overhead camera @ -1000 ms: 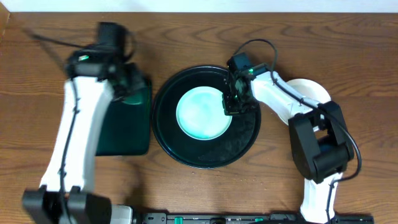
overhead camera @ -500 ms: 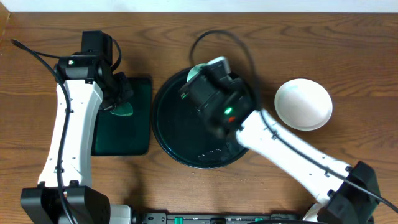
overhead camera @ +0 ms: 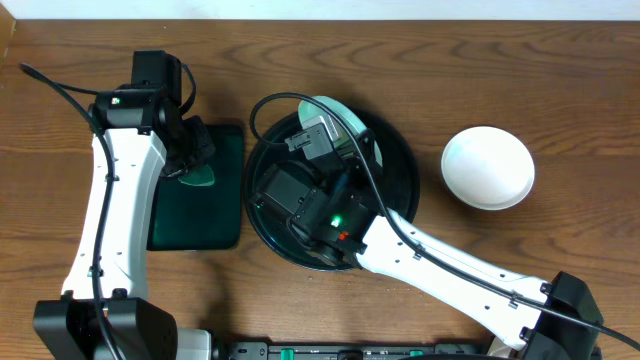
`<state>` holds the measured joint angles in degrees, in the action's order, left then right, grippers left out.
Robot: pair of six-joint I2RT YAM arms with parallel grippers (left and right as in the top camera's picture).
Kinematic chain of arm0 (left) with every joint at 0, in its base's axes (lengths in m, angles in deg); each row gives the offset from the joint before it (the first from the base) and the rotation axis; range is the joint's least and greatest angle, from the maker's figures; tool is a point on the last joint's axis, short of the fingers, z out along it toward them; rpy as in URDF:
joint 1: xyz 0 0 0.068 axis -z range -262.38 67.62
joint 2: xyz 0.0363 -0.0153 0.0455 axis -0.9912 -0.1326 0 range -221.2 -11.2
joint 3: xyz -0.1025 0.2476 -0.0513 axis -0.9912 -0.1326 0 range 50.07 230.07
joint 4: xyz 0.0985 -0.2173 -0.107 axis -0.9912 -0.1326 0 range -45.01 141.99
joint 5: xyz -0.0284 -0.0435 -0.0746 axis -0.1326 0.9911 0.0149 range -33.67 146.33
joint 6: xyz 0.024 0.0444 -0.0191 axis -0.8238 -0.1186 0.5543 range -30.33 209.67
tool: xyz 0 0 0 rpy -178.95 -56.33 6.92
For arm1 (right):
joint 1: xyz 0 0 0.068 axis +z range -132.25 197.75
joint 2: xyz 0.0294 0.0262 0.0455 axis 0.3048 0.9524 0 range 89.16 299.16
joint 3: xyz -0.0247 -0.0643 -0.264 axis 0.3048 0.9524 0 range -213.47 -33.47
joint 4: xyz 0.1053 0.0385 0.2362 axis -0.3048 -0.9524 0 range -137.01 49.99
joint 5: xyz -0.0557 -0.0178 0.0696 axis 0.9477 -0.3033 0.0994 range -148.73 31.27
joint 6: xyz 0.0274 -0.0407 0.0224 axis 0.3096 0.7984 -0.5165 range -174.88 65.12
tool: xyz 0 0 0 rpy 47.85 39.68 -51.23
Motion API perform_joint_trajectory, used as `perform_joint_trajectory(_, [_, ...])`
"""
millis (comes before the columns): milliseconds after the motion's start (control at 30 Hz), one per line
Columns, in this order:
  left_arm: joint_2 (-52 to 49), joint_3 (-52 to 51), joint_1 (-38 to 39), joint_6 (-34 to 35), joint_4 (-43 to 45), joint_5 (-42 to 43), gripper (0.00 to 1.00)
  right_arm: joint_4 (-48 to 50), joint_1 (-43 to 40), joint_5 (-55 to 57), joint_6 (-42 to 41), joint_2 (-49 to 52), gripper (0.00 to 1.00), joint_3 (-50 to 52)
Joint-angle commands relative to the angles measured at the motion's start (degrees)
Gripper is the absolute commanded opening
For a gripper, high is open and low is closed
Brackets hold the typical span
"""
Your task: Clean dirty plates on tray and stack at the side
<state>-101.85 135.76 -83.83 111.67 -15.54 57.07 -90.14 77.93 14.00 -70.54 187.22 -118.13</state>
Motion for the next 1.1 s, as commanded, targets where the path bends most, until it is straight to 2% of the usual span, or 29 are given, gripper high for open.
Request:
perform_joint_trajectory(0, [-0.2,-0.4,-0.1,-1.0,-0.1,-0.1,0.07,0.0,0.3,3.4,0.1,-1.0,0.01,-0.8])
perform_joint_trajectory(133, [-0.2,-0.5,-0.1,-1.0,-0.1,-0.1,0.07,-0.2,-1.1,-6.3,0.1,-1.0,0.01,-0.8])
perform_joint_trajectory(200, [-0.2,-0.5,-0.1,-1.0,-0.1,-0.1,0.07,-0.3,-4.1,-21.0,0.1,-1.0,0.01,-0.8])
perform_joint_trajectory(433, [-0.2,-0.5,-0.1,-1.0,-0.1,-0.1,0.07,-0.7,-17.6,-62.3,-0.2,-1.1,0.01,-1.2])
perform_joint_trajectory(567, [-0.2,-0.5,-0.1,-2.1,-0.2,-0.3,0.07,-3.7,-28.4,-76.1,-1.6,-1.1,0.01,-3.9])
perform_joint_trajectory(667, [-0.2,-0.5,-0.1,-2.1,-0.1,-0.3,0.07,-7.1,-38.1,-81.1,-2.6,-1.1,0.01,-6.1])
perform_joint_trajectory(700, [-0.2,-0.5,-0.1,-2.1,-0.1,-0.3,0.07,-8.8,-43.7,-81.4,-3.3,-1.1,0.01,-6.5])
perform_joint_trajectory(900, [-0.2,-0.5,-0.1,-2.1,-0.1,-0.3,0.08,-10.8,-62.7,-76.1,-4.3,-0.9,0.01,-2.4])
perform_joint_trajectory(1067, [-0.3,-0.5,-0.1,-2.1,-0.2,-0.3,0.07,-8.0,-70.8,-75.0,-6.2,-0.9,0.01,6.2])
